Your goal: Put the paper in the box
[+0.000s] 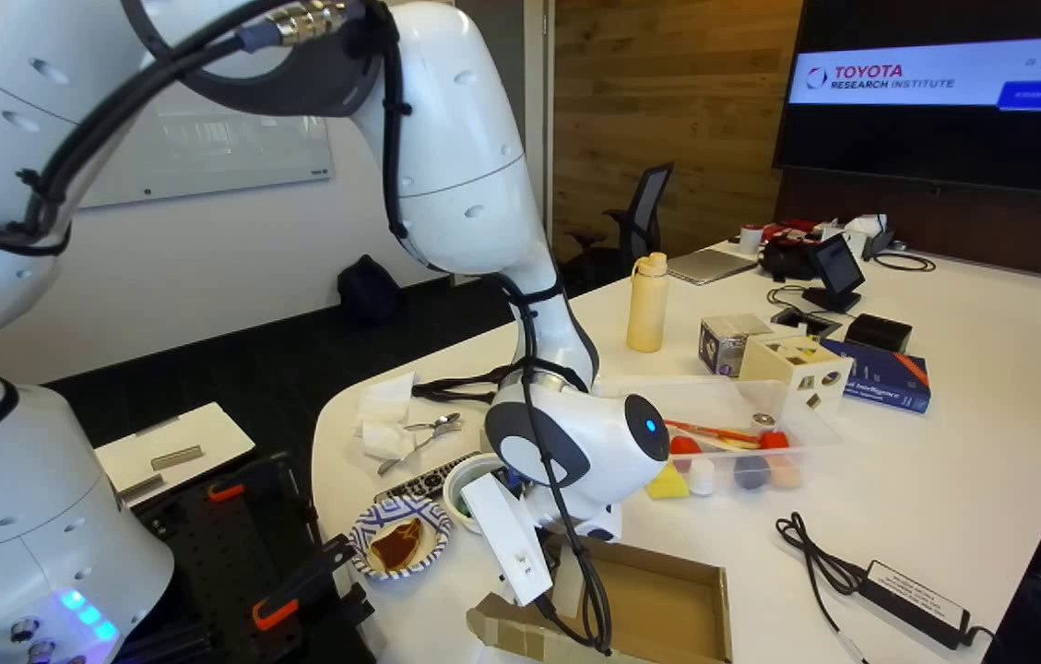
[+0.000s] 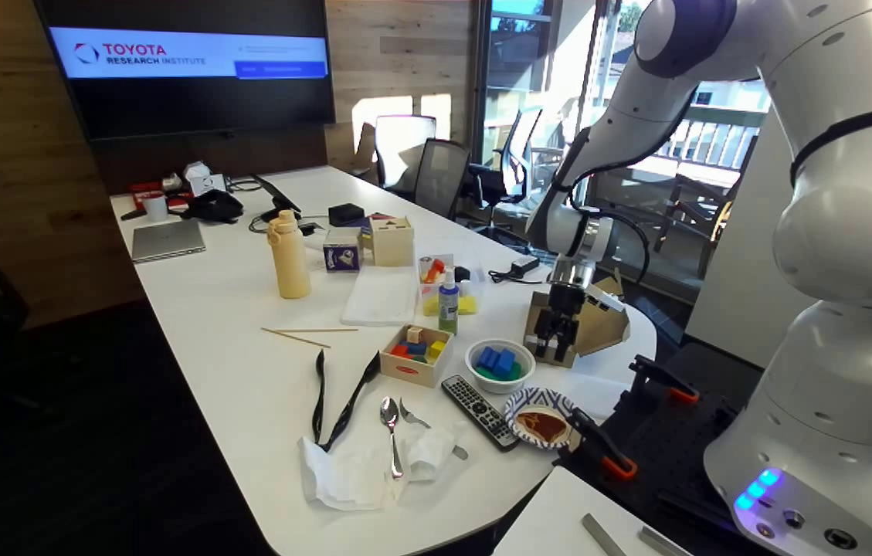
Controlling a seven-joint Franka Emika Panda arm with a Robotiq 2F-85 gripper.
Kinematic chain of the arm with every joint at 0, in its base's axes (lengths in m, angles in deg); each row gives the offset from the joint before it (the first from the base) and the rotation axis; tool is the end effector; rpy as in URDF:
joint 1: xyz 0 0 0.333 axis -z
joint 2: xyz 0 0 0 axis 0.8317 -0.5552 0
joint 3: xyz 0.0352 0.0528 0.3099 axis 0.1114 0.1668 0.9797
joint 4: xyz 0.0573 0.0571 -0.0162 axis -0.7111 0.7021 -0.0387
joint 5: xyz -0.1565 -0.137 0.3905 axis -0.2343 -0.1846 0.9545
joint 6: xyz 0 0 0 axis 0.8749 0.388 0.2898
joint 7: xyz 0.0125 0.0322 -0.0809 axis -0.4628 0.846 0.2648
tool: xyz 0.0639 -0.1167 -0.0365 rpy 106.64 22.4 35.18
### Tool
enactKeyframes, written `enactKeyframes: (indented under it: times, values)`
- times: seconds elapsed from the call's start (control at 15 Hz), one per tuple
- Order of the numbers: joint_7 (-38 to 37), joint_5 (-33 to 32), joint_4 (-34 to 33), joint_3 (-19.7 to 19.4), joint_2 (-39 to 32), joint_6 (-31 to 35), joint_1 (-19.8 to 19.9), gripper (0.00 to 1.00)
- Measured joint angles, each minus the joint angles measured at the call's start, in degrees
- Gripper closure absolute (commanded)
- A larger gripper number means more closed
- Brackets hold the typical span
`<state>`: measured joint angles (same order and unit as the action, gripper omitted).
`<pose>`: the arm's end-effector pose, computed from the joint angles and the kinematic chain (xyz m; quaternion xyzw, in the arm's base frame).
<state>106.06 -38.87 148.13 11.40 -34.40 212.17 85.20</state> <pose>0.4317 -0.2135 -0.0690 -0.9558 -0.0092 0.1033 0.2752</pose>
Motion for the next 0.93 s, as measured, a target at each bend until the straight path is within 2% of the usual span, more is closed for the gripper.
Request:
enactKeyframes:
  times: [0.6,0.93]
  values:
    - [-0.92,0.61,-1.09,0.73,-1.09,1.47,0.76,0.0]
    - [-0.87,3.81,0.18,3.33,-1.11,12.77,1.49,0.0]
